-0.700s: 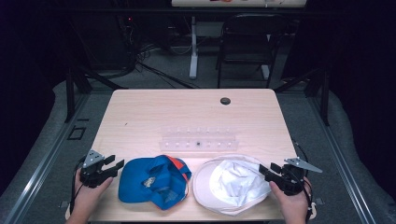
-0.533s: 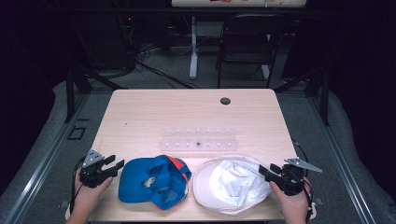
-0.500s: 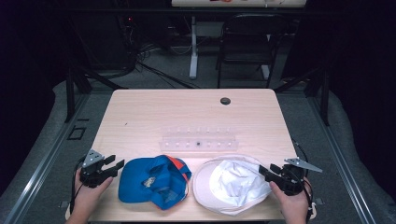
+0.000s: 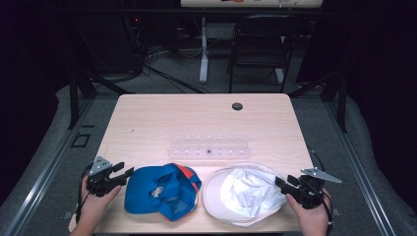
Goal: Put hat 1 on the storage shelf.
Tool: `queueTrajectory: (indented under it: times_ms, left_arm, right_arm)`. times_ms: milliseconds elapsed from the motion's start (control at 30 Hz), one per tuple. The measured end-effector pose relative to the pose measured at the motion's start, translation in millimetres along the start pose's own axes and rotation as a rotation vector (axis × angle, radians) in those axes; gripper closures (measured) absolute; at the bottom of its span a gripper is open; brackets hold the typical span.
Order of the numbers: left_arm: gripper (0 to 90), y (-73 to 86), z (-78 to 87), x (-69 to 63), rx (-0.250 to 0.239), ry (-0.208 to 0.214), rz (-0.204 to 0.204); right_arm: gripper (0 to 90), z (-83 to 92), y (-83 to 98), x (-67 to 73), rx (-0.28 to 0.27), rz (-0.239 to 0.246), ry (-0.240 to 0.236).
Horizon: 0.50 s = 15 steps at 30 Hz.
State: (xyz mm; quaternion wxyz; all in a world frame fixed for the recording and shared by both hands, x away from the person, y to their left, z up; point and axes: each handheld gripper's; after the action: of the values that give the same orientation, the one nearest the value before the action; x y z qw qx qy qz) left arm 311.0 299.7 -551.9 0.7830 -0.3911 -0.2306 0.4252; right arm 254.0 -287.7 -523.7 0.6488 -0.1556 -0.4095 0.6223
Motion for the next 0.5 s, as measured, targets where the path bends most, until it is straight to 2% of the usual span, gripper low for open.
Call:
queueTrajectory:
  times_ms: [167, 233, 267, 433, 500]
  left_arm:
    - [51.8, -0.5, -2.1, -2.2, 0.004, 0.006, 0.007]
    - [51.8, -0.8, -3.3, -3.1, 0.005, 0.008, 0.007]
    - [51.8, -0.8, -3.8, -3.2, 0.001, 0.007, 0.007]
    - [51.8, -1.0, -2.4, -3.2, 0.005, 0.007, 0.001]
    - [51.7, -0.6, -0.6, -3.8, 0.016, 0.008, -0.001]
  right_arm:
    - [46.5, 5.9, -14.3, 2.2, 0.065, -0.019, -0.012]
    - [46.5, 4.9, -25.2, 4.1, 0.112, 0.0, 0.003]
    - [46.5, 4.9, -25.2, 4.1, 0.112, 0.0, 0.003]
    - [46.6, 1.4, -36.5, 7.4, 0.195, -0.003, 0.007]
    - [46.5, -0.1, -39.3, 9.5, 0.231, 0.016, 0.011]
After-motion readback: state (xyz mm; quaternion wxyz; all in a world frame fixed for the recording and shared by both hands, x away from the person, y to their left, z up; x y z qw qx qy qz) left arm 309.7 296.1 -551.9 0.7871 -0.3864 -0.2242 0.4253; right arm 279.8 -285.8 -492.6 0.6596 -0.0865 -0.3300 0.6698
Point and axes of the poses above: each handheld gripper's, and its own axes: z roughly backward along the jaws, y roughly out of its underside, x roughly to its left, and after that the axes turned 6 degrees about -z, right-handed
